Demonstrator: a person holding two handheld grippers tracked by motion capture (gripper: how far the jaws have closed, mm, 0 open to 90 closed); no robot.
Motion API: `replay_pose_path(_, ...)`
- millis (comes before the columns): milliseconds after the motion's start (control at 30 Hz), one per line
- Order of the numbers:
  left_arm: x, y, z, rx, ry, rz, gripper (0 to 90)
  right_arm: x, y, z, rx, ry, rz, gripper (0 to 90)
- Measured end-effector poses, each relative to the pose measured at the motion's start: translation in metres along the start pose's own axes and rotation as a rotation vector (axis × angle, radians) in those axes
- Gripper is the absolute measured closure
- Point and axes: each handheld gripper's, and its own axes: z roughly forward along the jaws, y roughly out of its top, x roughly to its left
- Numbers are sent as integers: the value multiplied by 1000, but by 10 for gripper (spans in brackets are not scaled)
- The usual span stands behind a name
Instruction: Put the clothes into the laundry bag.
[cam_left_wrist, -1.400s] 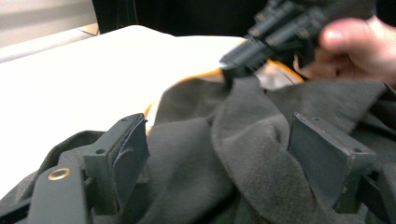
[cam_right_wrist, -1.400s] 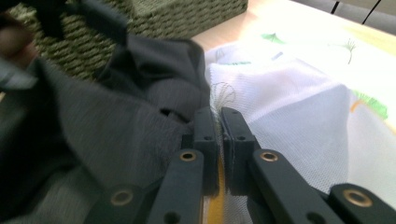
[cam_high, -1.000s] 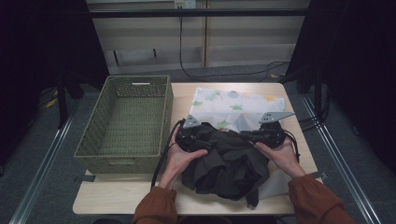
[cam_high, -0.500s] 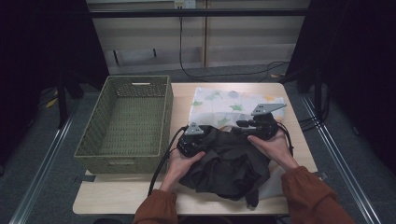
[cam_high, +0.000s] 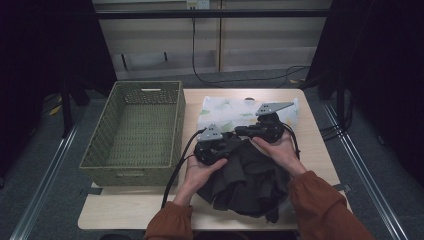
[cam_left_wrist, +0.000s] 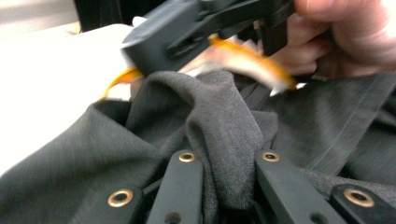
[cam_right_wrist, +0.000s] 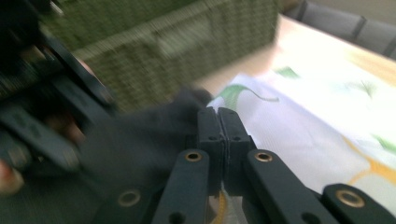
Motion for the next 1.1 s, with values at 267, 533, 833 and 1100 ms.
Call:
replay_pose_path(267, -16, 20, 16, 46, -4, 76, 856, 22, 28, -27, -211, 82, 19, 893)
replay_pose_path(533, 10, -21, 46, 107, 99, -29, 851, 10, 0, -34, -188, 68, 90, 894)
replay_pose_path(833, 12, -27, 28, 109, 80, -54, 470, 11, -41, -19, -52, 49, 79, 894)
replay_pose_path(1100, 2, -15, -24, -27, 116, -14, 265, 2, -57, -28, -32, 20, 96, 893)
